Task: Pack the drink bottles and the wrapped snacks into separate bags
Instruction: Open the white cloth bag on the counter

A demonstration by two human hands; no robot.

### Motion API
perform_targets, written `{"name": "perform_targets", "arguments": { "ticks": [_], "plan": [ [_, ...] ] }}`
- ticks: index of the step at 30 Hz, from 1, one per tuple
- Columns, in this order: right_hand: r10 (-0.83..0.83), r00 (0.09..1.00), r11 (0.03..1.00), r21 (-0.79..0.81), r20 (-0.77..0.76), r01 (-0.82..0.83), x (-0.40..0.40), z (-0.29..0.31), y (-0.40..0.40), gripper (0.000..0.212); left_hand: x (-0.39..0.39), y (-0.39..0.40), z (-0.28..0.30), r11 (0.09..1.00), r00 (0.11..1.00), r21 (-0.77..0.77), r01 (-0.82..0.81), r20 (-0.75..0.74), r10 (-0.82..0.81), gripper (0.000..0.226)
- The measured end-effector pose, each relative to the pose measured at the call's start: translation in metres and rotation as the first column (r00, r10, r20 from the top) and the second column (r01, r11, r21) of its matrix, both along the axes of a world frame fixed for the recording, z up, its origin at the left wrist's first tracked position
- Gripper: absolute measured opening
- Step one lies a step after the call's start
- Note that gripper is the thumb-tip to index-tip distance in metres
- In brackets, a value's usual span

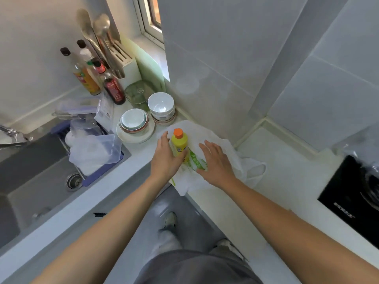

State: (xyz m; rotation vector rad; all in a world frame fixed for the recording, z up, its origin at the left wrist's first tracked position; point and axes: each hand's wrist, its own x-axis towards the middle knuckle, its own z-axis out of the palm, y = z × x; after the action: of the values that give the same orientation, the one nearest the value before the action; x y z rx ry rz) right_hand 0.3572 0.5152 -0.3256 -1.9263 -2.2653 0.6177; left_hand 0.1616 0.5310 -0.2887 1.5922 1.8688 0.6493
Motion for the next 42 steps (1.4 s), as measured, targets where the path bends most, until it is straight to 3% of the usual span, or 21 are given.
{"name": "perform_targets", "arguments": {
  "ticks": [4, 9, 13, 19, 29, 35, 42],
  "plan": [
    [-0.078, 0.996, 0.988, -0.128, 0.04, 0.082, -0.019, -0.03, 0.014, 0.105, -0.015, 0.03, -0.01, 0.993, 0.99, -0.007, 0.12, 0.071, -0.12, 0.09],
    [-0.141, 0.987, 0.965, -0.214, 0.074, 0.154, -0.041, -0.062, 0.022, 0.122, -0.027, 0.05, -0.016, 0.936, 0.936, 0.056, 0.348, 0.033, -0.35, 0.055],
    [-0.183, 0.978, 0.946, -0.251, 0.104, 0.203, -0.048, -0.081, 0.016, 0.13, -0.037, 0.056, -0.021, 0.912, 0.911, 0.07, 0.405, 0.06, -0.409, 0.049],
    [-0.205, 0.967, 0.94, -0.245, 0.154, 0.238, -0.042, -0.086, 0.009, 0.128, -0.063, 0.069, -0.022, 0.905, 0.89, 0.137, 0.403, 0.17, -0.422, 0.047],
    [-0.209, 0.962, 0.926, -0.283, 0.174, 0.252, 0.005, -0.084, -0.02, 0.13, -0.06, 0.106, -0.001, 0.927, 0.928, 0.17, 0.334, 0.115, -0.356, 0.041],
    [-0.228, 0.953, 0.916, -0.288, 0.201, 0.28, 0.027, -0.087, -0.041, 0.132, -0.053, 0.118, -0.01, 0.973, 0.967, 0.148, 0.179, 0.157, -0.202, 0.046],
    [-0.269, 0.942, 0.9, -0.297, 0.202, 0.32, 0.042, -0.086, -0.053, 0.135, -0.059, 0.114, -0.015, 0.97, 0.977, 0.188, 0.156, 0.112, -0.179, 0.048]
  ]
}}
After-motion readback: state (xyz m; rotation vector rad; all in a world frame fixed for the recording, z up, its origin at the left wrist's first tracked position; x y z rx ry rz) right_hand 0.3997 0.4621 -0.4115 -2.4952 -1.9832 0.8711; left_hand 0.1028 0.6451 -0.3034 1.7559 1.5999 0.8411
